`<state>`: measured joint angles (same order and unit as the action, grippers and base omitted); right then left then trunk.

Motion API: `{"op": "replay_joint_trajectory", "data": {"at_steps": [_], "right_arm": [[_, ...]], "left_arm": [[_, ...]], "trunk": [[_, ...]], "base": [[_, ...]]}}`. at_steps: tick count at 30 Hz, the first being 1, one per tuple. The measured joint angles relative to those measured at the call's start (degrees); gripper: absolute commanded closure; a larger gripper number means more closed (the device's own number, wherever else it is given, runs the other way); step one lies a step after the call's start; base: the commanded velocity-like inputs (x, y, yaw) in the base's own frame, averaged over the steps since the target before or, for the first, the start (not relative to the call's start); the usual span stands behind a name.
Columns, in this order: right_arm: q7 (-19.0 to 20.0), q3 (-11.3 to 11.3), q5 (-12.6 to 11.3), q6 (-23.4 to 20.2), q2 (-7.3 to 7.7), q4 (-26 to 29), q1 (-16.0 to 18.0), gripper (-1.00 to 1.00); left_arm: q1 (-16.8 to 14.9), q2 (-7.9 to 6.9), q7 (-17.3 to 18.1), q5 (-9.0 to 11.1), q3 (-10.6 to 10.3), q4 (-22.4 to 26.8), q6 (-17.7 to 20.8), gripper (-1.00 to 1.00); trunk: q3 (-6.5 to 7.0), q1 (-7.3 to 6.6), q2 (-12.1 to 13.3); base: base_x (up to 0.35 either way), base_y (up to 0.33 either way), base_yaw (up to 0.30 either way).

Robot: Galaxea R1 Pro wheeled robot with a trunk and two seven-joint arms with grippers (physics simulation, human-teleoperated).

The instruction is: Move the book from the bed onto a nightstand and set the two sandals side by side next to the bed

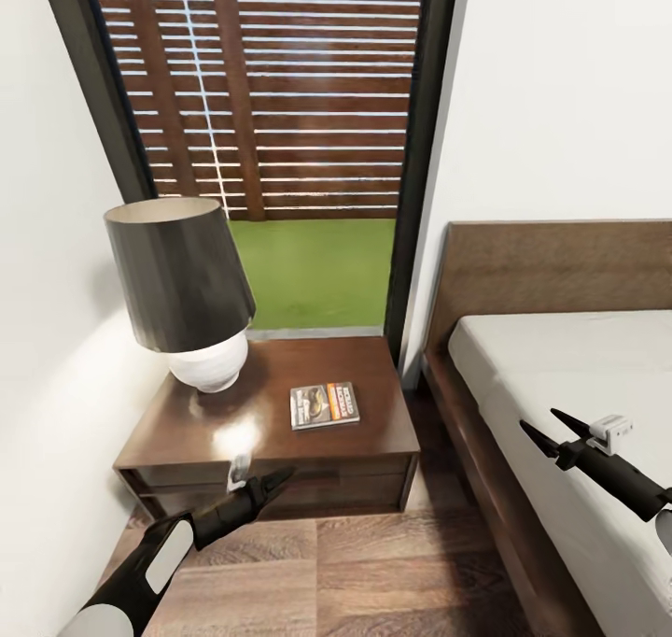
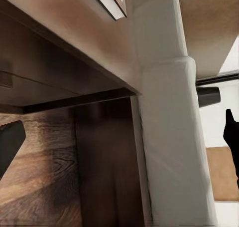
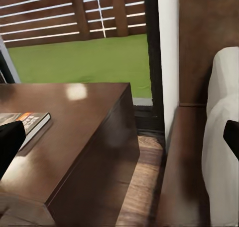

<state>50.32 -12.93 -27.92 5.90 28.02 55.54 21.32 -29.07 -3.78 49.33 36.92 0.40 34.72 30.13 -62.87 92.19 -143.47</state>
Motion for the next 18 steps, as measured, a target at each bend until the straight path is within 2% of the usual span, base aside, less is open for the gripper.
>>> {"op": "replay_joint_trajectory", "data": {"at_steps": [6,18], "right_arm": [[-0.03,0.0,-0.02,0.01,0.0,-0.02,0.0,-1.0],[-0.11,0.0,0.03,0.02,-0.03,-0.11,0.0,-1.0]], "left_arm": [[0.0,0.0,0.0,-0.01,0.0,0.0,-0.01,-1.0],[0.0,0.0,-0.04,-0.03,0.0,0.0,-0.01,-1.0]], "trunk": [[0.0,0.0,0.0],[0.0,-0.02,0.0]], "base": [[-0.229,0.0,0.0],[-0.015,0.0,0.0]]}}
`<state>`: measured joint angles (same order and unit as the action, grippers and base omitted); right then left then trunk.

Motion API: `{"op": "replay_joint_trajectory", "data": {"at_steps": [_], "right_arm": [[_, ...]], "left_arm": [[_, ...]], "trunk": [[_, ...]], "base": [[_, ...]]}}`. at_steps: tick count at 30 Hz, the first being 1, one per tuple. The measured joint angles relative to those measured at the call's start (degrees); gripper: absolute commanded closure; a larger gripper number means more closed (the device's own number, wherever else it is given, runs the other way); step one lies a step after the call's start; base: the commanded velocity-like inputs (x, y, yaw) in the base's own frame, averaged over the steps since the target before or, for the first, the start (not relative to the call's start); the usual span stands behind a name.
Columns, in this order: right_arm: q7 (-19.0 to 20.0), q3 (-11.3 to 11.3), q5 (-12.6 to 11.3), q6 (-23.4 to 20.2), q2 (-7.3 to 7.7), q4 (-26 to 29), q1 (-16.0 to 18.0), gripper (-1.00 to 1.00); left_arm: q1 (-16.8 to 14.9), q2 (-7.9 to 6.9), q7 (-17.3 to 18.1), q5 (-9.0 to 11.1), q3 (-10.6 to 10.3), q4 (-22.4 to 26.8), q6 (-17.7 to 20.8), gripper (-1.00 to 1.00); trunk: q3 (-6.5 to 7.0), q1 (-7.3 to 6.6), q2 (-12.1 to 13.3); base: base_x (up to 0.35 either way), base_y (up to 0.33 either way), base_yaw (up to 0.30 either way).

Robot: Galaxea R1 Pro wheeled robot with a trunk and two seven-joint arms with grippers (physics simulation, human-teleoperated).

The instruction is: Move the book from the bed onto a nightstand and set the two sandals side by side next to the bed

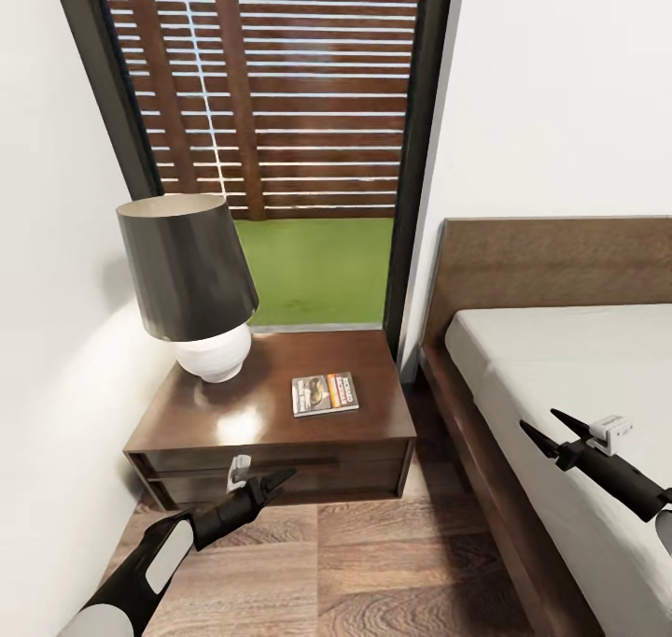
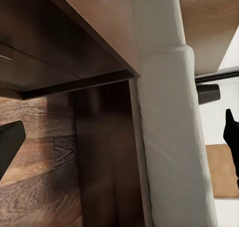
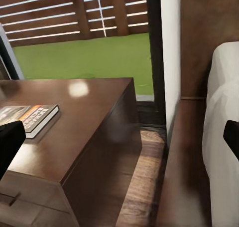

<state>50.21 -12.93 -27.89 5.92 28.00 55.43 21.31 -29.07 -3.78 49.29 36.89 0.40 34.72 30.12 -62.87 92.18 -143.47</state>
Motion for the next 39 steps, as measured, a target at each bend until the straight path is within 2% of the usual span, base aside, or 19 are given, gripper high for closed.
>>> {"op": "replay_joint_trajectory", "data": {"at_steps": [26,39], "right_arm": [[-0.18,0.0,-0.06,0.06,0.03,0.01,0.01,-1.0],[-0.1,0.0,-0.07,0.04,0.03,0.01,-0.01,-1.0]], "left_arm": [[0.0,0.04,-0.07,-0.01,-0.07,0.0,0.0,-1.0],[0.0,0.04,-0.05,-0.08,-0.08,0.08,0.01,-1.0]], "trunk": [[0.0,0.0,0.0],[2.88,-0.34,0.17]], "base": [[0.0,0.0,0.0],[0.0,0.0,0.0]]}}
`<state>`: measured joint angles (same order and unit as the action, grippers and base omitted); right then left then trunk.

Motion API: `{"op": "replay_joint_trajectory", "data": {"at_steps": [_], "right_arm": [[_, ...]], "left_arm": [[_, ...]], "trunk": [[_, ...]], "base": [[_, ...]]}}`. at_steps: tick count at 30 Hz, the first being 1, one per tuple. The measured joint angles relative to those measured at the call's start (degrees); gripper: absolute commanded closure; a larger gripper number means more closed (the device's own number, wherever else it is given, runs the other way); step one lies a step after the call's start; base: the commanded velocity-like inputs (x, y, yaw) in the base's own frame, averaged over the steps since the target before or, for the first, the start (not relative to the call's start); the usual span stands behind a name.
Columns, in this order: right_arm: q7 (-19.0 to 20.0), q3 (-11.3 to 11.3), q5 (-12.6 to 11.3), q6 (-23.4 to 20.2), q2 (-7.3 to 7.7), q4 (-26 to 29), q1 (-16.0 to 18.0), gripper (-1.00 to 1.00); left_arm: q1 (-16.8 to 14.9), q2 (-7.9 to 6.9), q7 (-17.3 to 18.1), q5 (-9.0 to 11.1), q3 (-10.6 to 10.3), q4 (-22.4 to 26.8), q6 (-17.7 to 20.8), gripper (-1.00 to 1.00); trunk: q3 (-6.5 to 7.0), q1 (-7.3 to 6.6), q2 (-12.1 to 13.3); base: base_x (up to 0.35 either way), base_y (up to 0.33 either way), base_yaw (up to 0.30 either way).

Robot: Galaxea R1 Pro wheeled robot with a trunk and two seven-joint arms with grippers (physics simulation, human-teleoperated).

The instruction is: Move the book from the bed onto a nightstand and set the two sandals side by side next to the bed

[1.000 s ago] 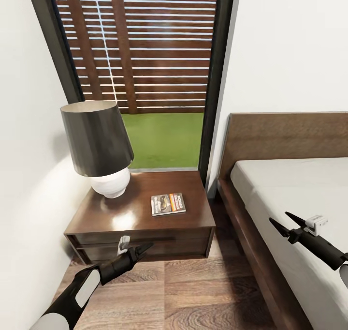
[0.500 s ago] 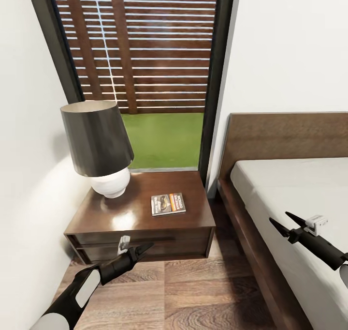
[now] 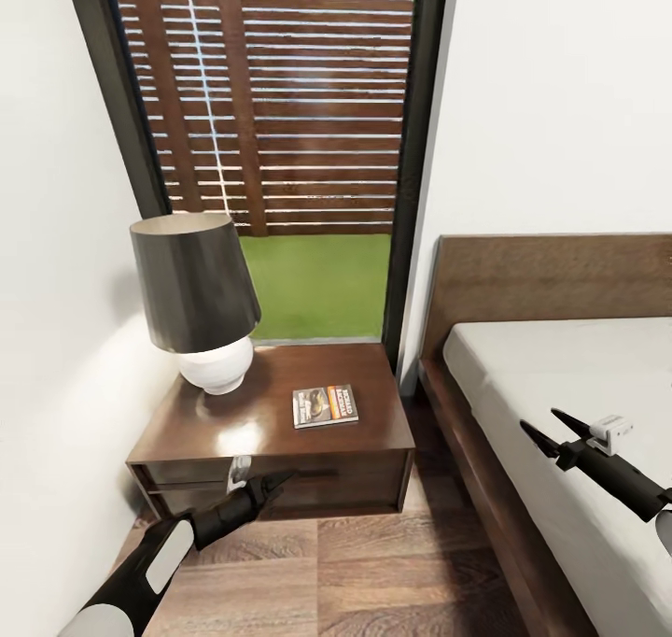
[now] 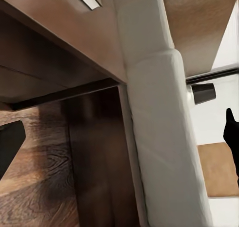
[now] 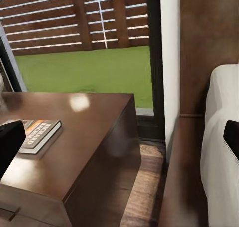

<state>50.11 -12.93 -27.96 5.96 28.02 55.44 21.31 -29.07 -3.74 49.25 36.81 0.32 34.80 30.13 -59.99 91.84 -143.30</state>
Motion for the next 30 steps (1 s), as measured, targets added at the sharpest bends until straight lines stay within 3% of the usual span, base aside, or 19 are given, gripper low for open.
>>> {"op": "replay_joint_trajectory", "data": {"at_steps": [6,30], "right_arm": [[0.0,0.0,0.0,-0.05,0.0,0.0,0.01,-1.0],[0.54,-0.09,-0.19,-0.78,0.0,-0.18,-0.07,-1.0]], "left_arm": [[0.0,-0.03,0.0,-0.01,0.0,0.01,0.0,-1.0],[0.0,-0.03,0.0,-0.12,0.01,0.05,-0.18,-1.0]], "trunk": [[1.33,-0.15,0.08],[5.64,-5.42,9.7]], "base": [[0.0,0.0,0.0],[0.0,0.0,0.0]]}}
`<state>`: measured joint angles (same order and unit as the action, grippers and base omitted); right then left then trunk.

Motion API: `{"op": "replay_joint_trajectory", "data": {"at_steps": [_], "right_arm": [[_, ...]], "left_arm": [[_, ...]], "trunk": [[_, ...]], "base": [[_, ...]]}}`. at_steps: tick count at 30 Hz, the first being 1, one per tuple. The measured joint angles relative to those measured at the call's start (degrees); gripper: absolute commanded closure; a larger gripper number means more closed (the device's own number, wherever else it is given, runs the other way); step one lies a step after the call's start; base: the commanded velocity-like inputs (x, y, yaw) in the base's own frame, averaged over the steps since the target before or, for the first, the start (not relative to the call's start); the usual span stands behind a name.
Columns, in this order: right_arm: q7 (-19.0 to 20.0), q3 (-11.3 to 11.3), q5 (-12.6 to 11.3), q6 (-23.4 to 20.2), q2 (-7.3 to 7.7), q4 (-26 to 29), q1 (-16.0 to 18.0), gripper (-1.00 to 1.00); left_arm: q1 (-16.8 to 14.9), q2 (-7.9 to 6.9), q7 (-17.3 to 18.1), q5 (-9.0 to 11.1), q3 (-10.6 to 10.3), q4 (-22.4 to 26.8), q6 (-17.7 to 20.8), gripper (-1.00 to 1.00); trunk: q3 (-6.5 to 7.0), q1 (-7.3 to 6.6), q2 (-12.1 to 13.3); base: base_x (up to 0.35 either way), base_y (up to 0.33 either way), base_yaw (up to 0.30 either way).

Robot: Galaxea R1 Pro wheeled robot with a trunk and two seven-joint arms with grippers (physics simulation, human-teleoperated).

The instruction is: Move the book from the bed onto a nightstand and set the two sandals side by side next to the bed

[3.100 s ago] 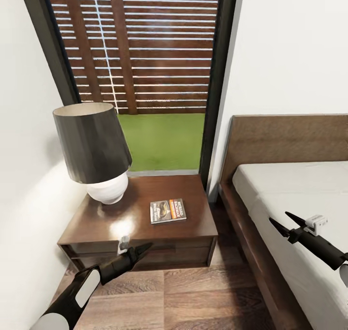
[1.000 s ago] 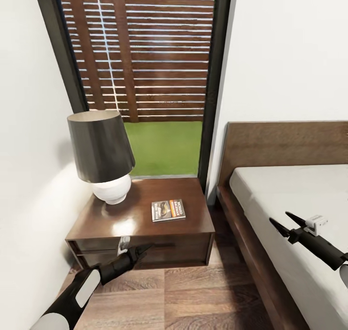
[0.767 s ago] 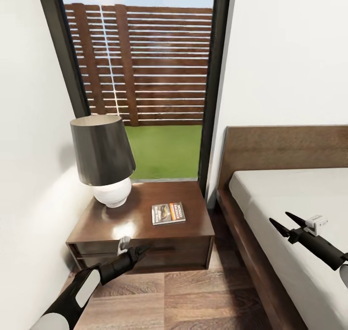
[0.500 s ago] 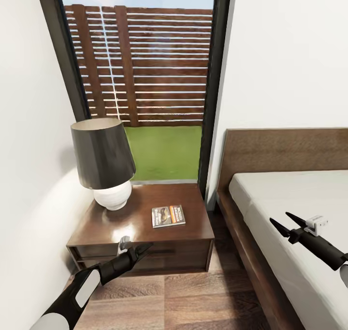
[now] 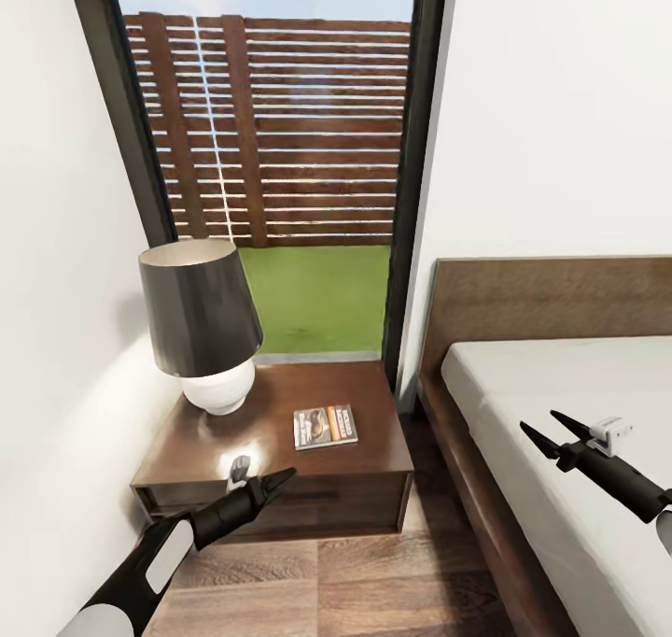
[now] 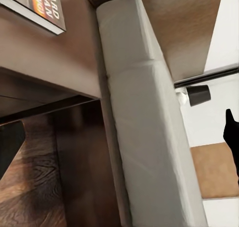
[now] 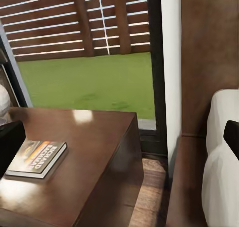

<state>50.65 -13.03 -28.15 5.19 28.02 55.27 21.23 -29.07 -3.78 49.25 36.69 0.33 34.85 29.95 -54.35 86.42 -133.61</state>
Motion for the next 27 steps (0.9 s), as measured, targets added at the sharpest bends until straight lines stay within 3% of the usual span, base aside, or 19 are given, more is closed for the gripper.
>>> {"op": "replay_joint_trajectory", "data": {"at_steps": [14,21,24,27], "right_arm": [[1.16,0.06,0.06,-0.59,0.0,0.24,0.0,-1.0],[11.17,0.18,0.15,-6.02,0.0,0.32,-0.01,-1.0],[13.45,0.54,0.17,-7.34,-0.04,0.17,0.0,-1.0],[14.13,3.49,0.14,-7.79,-0.22,-0.79,-0.02,-1.0]], "left_arm": [[0.0,0.01,0.01,-0.03,-0.27,0.02,-1.39,-1.0],[0.0,0.01,-0.04,-0.08,-0.46,-0.02,-1.41,-1.0],[0.0,0.01,-0.06,-0.68,-0.48,-0.04,-1.41,-1.0],[0.0,0.07,-0.06,-1.25,-0.49,-0.05,-1.41,-1.0]], "trunk": [[2.51,-3.08,5.62],[3.77,-4.61,8.42],[4.31,-5.27,9.63],[4.85,-5.93,10.83]], "base": [[0.0,0.0,0.0],[0.0,0.0,0.0],[0.0,0.0,0.0],[0.0,0.0,0.0]]}}
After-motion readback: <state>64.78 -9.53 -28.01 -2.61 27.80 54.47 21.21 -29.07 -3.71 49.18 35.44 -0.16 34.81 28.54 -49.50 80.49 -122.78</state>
